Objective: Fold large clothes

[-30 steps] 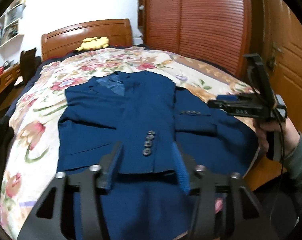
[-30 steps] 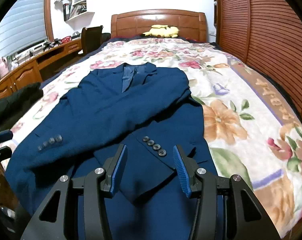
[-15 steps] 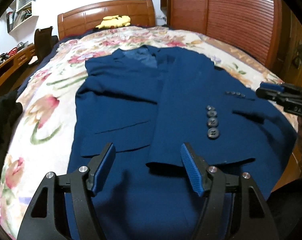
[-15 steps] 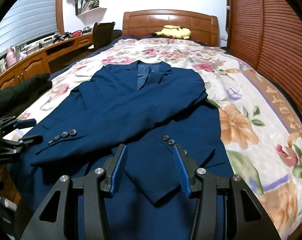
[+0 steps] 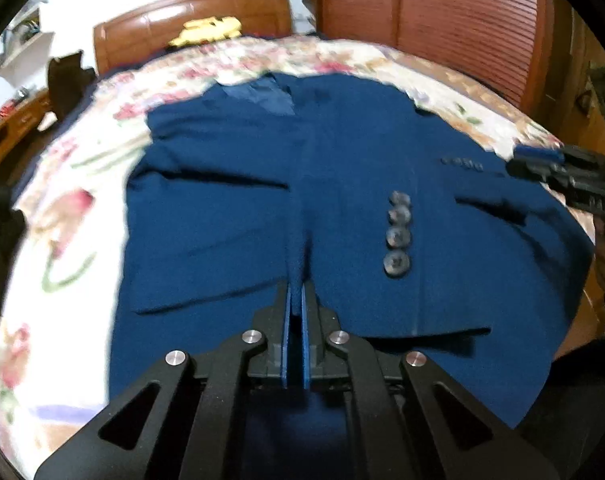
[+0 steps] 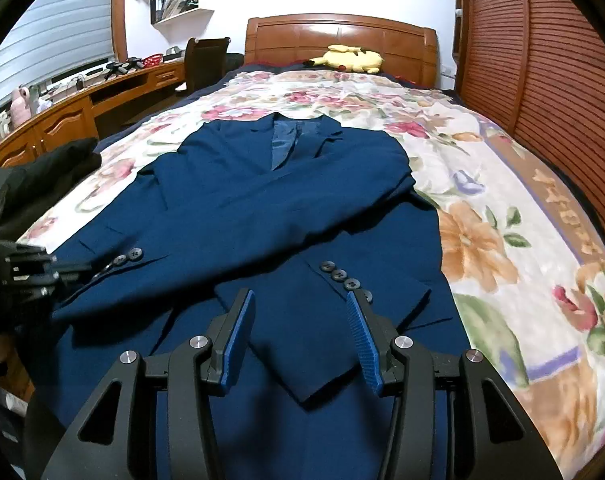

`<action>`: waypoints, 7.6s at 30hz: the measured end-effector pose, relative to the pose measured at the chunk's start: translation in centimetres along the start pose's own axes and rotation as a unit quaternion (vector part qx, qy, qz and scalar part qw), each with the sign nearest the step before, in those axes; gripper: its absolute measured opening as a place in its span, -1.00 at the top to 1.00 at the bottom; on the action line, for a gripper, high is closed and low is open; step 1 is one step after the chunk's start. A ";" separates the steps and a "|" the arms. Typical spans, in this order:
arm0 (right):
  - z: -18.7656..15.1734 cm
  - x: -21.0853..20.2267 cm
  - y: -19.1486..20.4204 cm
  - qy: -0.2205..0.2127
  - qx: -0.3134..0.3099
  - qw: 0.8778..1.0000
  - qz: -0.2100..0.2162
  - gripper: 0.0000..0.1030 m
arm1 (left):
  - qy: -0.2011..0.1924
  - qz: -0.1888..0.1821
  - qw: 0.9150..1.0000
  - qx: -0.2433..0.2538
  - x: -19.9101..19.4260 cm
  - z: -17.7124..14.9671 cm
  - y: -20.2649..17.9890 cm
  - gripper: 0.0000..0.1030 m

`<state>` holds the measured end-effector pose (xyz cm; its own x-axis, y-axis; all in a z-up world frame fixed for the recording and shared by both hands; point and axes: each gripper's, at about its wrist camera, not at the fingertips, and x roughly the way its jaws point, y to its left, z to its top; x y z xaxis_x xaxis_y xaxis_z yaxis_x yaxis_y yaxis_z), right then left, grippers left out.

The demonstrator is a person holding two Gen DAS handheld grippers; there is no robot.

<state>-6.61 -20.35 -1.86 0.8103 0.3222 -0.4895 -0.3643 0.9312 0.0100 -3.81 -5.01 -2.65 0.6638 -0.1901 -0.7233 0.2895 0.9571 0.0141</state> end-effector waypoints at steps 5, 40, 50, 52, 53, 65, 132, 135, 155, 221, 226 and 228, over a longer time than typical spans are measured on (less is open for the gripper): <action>-0.1 -0.5 0.7 -0.017 -0.007 1.000 0.020 0.04 | -0.030 0.018 0.999 -0.020 -1.7 1.2 2.0 0.91; 1.8 8.4 10.1 0.046 -0.090 0.990 0.102 0.04 | -0.053 0.045 0.995 -0.072 -4.5 -5.0 8.6 -0.51; 0.4 7.1 10.0 0.039 -0.087 0.990 0.101 0.04 | -0.047 0.043 0.996 -0.065 -3.9 -5.0 8.3 -0.51; 0.3 6.9 9.9 0.038 -0.084 0.991 0.100 0.04 | -0.047 0.042 0.996 -0.064 -3.9 -4.9 8.2 -0.51; 0.3 6.8 9.8 0.037 -0.080 0.991 0.100 0.04 | -0.048 0.042 0.996 -0.064 -3.9 -4.8 8.2 -0.51; 0.9 1.4 8.2 0.005 -0.084 0.993 0.088 0.04 | -0.066 0.034 0.996 -0.041 -5.4 -2.8 6.2 -0.51; -8.5 -4.4 -5.4 -0.027 0.016 0.999 0.009 0.90 | -0.106 0.005 0.993 -0.046 -11.0 -7.8 5.6 0.89; -7.7 -5.8 -5.1 -0.047 0.013 0.999 0.015 0.90 | -0.141 -0.003 0.989 -0.041 -13.2 -6.5 4.9 0.90; -3.3 -21.5 -2.9 -0.199 -0.026 0.979 0.036 0.91 | -0.278 0.010 0.960 0.004 -26.4 2.4 3.4 0.90; 8.7 5.8 6.1 0.087 -0.182 0.979 -0.013 0.32 | -0.081 0.021 0.995 -0.046 1.2 2.9 7.8 -0.58; 11.7 8.7 6.5 0.073 -0.212 0.973 -0.057 0.89 | -0.087 0.017 0.995 -0.039 1.4 3.0 8.0 -0.58; 13.8 9.5 6.9 0.057 -0.207 0.974 -0.076 0.89 | -0.089 0.012 0.995 -0.041 1.5 3.1 8.3 -0.58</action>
<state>4.86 -8.51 5.57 0.8212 0.1436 -0.5523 -0.4176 0.8109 -0.4100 1.75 1.98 -1.51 0.7833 -0.1962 -0.5898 0.2203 0.9749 -0.0318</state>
